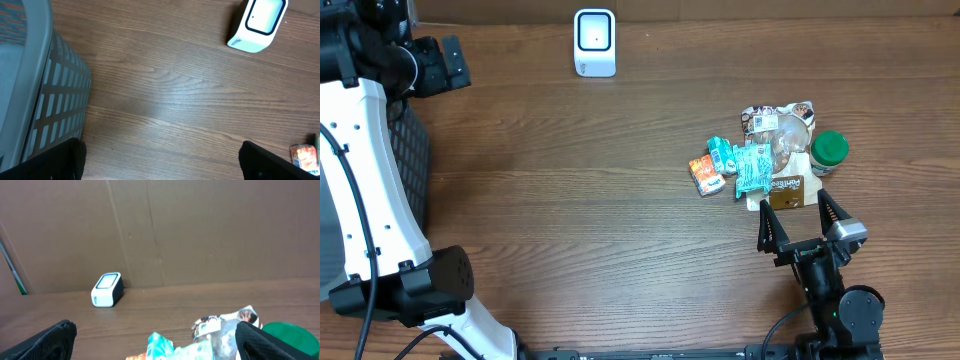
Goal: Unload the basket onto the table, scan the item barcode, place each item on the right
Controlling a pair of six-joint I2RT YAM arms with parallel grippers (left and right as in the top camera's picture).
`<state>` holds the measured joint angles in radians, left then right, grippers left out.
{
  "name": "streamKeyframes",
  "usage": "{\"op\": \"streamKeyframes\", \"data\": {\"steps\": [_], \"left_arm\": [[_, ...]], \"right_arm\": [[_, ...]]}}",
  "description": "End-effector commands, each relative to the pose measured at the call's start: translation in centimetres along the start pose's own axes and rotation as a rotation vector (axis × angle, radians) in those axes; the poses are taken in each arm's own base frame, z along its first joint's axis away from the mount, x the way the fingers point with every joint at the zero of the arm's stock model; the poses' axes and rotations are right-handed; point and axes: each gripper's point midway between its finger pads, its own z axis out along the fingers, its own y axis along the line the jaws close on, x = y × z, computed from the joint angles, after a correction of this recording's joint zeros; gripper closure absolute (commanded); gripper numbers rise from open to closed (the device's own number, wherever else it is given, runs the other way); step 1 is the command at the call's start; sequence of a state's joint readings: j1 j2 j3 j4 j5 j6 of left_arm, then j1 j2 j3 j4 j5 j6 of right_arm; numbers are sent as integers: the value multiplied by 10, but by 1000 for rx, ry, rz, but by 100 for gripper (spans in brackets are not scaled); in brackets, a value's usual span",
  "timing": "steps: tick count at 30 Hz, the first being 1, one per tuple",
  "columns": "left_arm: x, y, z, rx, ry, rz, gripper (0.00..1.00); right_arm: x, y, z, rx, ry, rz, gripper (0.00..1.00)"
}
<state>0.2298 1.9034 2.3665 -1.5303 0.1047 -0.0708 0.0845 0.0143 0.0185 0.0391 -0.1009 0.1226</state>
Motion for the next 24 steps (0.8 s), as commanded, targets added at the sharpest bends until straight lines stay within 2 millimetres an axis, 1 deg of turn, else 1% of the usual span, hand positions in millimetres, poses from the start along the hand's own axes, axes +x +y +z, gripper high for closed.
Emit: {"op": "streamKeyframes", "data": {"steps": [1, 2, 3, 24], "left_arm": [[-2, -3, -8, 13, -21, 18, 0], [-2, -3, -8, 13, -21, 18, 0], [-2, -3, -8, 13, -21, 18, 0], [-2, -3, -8, 13, -21, 18, 1]], "right_arm": [[18, -4, -1, 12, 64, 15, 0], [28, -6, -2, 20, 102, 20, 0], [30, -6, -2, 22, 110, 21, 0], [30, -6, -2, 22, 109, 20, 0]]}}
